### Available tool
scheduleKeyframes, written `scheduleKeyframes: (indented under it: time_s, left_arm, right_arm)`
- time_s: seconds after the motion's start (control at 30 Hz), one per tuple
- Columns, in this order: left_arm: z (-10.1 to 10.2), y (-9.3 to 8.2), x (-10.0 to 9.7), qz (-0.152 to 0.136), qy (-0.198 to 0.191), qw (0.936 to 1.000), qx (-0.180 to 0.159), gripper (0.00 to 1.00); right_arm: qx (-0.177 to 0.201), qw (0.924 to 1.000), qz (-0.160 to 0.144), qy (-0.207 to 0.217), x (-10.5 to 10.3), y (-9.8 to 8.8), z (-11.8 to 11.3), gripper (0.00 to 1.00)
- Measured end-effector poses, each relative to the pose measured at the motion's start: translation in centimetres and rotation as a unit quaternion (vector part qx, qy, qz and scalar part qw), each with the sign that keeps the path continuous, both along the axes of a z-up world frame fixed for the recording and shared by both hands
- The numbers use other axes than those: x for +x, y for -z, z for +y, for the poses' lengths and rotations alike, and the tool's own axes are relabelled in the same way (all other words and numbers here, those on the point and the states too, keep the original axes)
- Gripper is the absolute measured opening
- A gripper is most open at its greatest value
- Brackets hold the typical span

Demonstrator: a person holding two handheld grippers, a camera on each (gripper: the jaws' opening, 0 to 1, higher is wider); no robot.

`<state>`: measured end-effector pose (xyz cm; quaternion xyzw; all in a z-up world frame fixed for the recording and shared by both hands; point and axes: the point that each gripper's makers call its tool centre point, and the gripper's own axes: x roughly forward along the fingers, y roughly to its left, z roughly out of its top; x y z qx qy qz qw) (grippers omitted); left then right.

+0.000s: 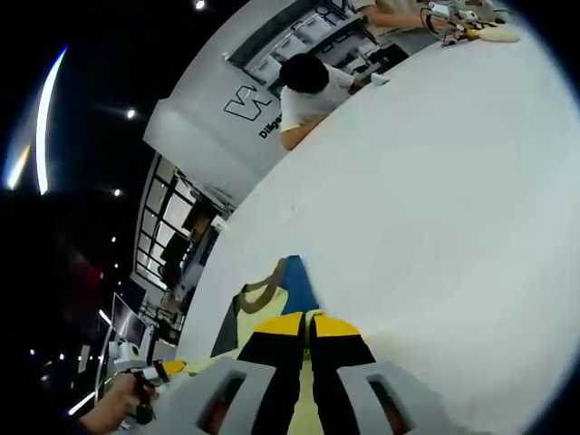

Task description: Fold the garment on the visible template until the final outline fits inside the template.

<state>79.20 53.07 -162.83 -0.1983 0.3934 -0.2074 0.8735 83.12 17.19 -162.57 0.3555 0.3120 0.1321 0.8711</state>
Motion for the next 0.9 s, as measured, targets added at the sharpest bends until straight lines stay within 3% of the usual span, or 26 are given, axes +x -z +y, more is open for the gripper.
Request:
scheduleKeyframes:
  time_s: [0.47, 0.9]
  left_arm:
    - [0.0, -1.2, 5.2, -0.022, -0.007, 0.9997, -0.003, 0.01]
    - [-0.1, -2.2, 9.6, -0.045, 0.008, 0.9986, 0.026, 0.01]
  right_arm:
    - [-0.021, 0.9997, -0.012, -0.006, 4.8, -0.7, -0.3, 0.0]
    - [-0.031, 0.9993, -0.02, -0.005, 8.8, -1.1, -0.3, 0.0]
